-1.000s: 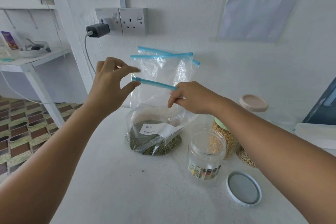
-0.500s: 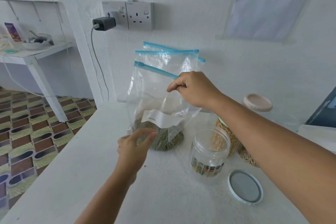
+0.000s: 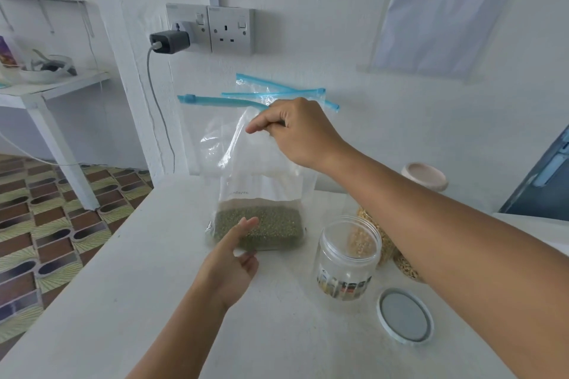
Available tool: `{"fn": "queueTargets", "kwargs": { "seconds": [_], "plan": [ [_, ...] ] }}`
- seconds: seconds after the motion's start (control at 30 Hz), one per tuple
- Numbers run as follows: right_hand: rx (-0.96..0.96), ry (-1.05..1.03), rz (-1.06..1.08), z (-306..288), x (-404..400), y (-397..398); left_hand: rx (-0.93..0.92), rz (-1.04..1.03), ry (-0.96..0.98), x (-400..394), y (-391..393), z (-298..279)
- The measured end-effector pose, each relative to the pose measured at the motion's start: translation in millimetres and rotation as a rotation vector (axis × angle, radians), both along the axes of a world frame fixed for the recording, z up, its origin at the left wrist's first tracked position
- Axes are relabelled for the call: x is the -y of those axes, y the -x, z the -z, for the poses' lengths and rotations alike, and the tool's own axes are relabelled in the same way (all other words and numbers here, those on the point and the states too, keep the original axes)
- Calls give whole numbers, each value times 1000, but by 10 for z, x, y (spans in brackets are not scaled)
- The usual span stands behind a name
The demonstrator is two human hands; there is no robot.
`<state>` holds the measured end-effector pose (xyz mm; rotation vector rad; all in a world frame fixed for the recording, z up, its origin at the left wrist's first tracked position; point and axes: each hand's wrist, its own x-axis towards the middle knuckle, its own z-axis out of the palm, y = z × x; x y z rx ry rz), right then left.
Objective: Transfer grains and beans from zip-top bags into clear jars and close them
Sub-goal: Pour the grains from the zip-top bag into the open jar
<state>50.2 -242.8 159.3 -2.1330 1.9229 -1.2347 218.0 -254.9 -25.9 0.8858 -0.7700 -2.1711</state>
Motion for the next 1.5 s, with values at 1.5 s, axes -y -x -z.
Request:
{"fn": "queueTargets", "kwargs": {
  "seconds": [1.5],
  "plan": [
    [688,215,154,-137,-869,239,27,-487,455,760,-210,-1103]
  ]
}}
